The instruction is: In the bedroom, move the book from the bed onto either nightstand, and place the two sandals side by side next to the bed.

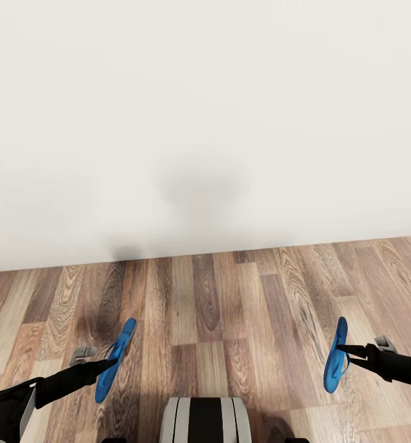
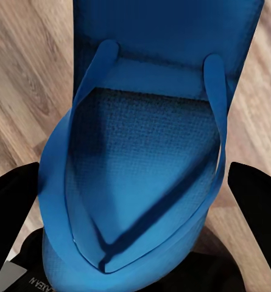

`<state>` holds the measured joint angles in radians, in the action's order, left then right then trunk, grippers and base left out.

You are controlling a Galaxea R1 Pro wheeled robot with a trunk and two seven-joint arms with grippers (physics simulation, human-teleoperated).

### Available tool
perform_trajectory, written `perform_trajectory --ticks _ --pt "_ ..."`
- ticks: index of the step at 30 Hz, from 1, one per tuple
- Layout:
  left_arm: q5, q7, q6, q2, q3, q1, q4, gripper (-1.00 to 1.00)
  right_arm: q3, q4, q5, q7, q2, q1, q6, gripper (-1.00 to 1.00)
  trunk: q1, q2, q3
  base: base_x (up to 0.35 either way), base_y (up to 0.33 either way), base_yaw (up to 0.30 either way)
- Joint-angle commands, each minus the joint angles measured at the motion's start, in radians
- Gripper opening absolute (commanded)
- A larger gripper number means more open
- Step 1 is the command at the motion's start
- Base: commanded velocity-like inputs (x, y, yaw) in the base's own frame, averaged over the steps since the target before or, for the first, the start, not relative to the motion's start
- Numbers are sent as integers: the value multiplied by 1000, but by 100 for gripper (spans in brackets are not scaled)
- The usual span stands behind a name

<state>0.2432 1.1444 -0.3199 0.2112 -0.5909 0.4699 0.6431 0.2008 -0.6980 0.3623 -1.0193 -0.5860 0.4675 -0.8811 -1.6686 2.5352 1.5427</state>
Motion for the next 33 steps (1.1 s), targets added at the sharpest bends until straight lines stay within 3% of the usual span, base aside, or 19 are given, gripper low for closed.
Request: perform_trajectory --ticks 1,3,33 --pt "8 8 -8 -1 -6 1 1 -100 1 0 0 -3 -1 0 -4 -100 0 0 1 0 0 0" --pt "8 8 -8 -1 -6 1 1 -100 2 0 0 -3 -1 0 -4 -100 0 0 1 0 0 0" --pt "8 6 -8 -3 -6 1 -36 -100 -2 0 -4 2 2 0 -4 -100 14 -7 -115 0 0 0"
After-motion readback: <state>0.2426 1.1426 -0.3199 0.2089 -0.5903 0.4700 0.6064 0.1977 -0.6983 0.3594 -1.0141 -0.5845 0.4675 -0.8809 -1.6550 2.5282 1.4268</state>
